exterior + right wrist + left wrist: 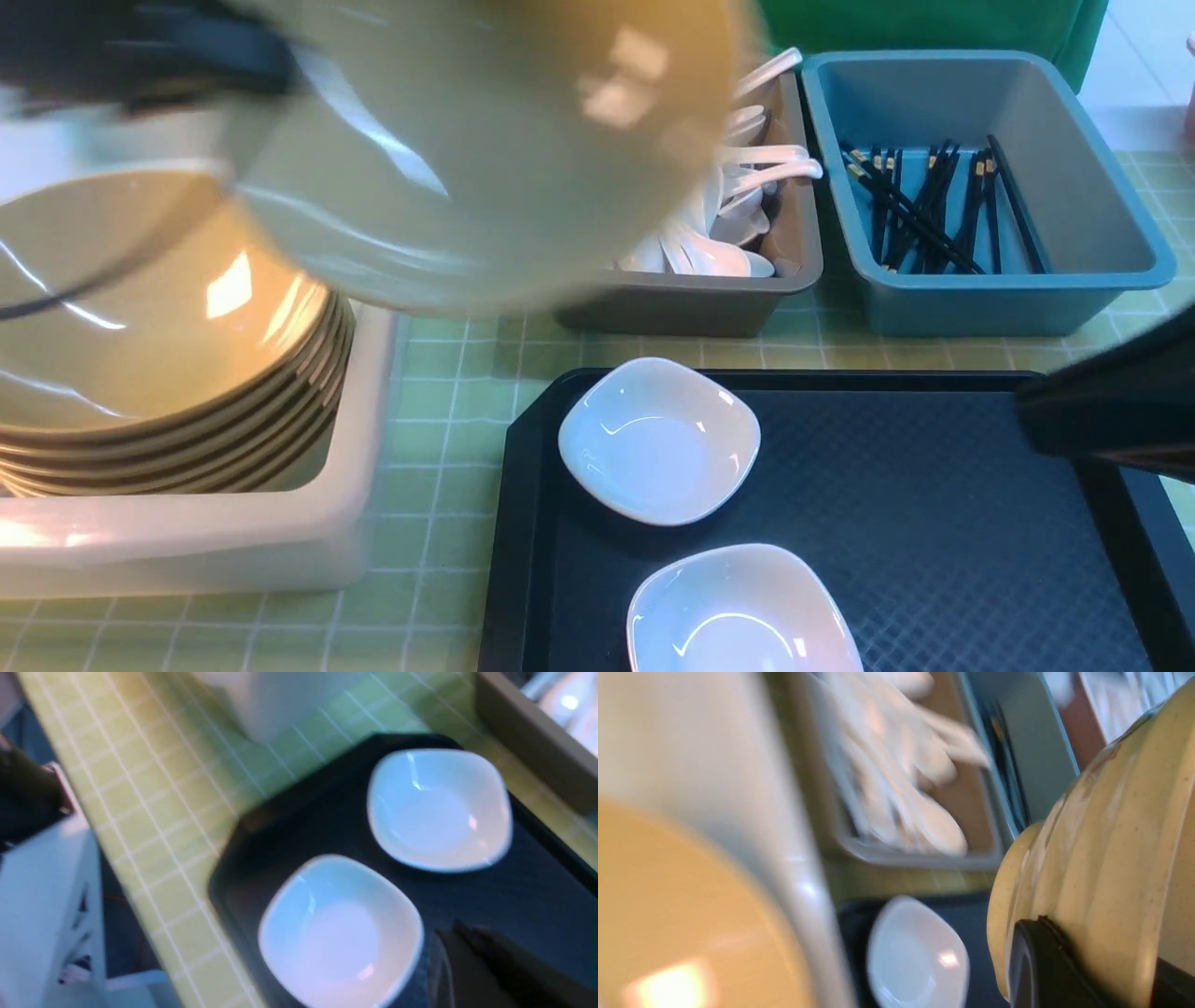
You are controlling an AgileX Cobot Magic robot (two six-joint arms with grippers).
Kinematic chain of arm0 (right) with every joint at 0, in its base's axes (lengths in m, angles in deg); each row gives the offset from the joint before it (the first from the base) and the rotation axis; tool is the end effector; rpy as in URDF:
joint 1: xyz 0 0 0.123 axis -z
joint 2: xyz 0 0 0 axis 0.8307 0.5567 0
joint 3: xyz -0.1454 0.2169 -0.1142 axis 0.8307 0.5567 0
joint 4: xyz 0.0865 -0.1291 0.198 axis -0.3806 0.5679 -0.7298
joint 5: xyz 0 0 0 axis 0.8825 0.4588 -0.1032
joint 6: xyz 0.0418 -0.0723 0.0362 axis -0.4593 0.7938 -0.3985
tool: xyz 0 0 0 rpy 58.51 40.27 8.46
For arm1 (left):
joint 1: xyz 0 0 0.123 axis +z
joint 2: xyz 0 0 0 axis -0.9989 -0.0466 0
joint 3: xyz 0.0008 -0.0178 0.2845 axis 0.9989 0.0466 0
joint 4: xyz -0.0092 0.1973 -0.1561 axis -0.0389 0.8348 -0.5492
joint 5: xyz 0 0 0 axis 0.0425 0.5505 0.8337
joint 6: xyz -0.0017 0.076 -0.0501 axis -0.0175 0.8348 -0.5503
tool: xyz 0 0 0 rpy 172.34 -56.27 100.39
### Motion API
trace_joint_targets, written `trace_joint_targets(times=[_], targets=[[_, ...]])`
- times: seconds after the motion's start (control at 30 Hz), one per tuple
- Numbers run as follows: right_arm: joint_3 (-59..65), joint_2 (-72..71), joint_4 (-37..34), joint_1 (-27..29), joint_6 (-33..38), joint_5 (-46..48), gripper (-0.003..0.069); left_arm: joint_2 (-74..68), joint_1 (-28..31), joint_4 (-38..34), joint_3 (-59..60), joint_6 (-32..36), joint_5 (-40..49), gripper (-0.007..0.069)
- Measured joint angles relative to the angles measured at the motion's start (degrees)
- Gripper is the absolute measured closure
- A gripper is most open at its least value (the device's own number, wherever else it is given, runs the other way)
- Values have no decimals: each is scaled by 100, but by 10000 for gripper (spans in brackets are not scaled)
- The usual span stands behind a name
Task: On green table put chopsticks spoon bowls plates into blue grey white boxes.
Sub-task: 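Place the tan bowl onto the bowl stack in the left bin with the left gripper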
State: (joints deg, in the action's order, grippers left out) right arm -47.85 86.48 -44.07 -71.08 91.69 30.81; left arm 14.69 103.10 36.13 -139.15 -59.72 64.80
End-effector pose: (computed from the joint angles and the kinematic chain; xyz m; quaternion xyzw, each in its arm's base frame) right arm 0.1591 0.0867 0.3821 -0.3440 0.8173 0.2109 0.4114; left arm 0.2459 0.0045 0.4087 -0.0227 0.8704 -0.3089 0.3828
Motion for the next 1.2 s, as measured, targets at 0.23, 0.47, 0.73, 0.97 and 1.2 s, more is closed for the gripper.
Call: trace_joint_targets(times=[0.23, 0.47, 0.73, 0.97, 1.2], targets=[[0, 335, -322, -52, 216, -256, 636, 761, 1623, 387, 1029, -260, -368, 608], [0, 352, -317, -391, 235, -285, 636, 447, 1639, 1899, 1442, -1198, -839, 608], [0, 352, -317, -395, 240, -215, 634, 399, 1639, 2702, 1437, -2062, -947, 606], [0, 352, -317, -395, 235, -165, 634, 375, 1427, 2959, 1425, -2630, -979, 442], [0, 352, -317, -395, 235, -147, 631, 375, 865, 4206, 1341, -3223, -867, 90]])
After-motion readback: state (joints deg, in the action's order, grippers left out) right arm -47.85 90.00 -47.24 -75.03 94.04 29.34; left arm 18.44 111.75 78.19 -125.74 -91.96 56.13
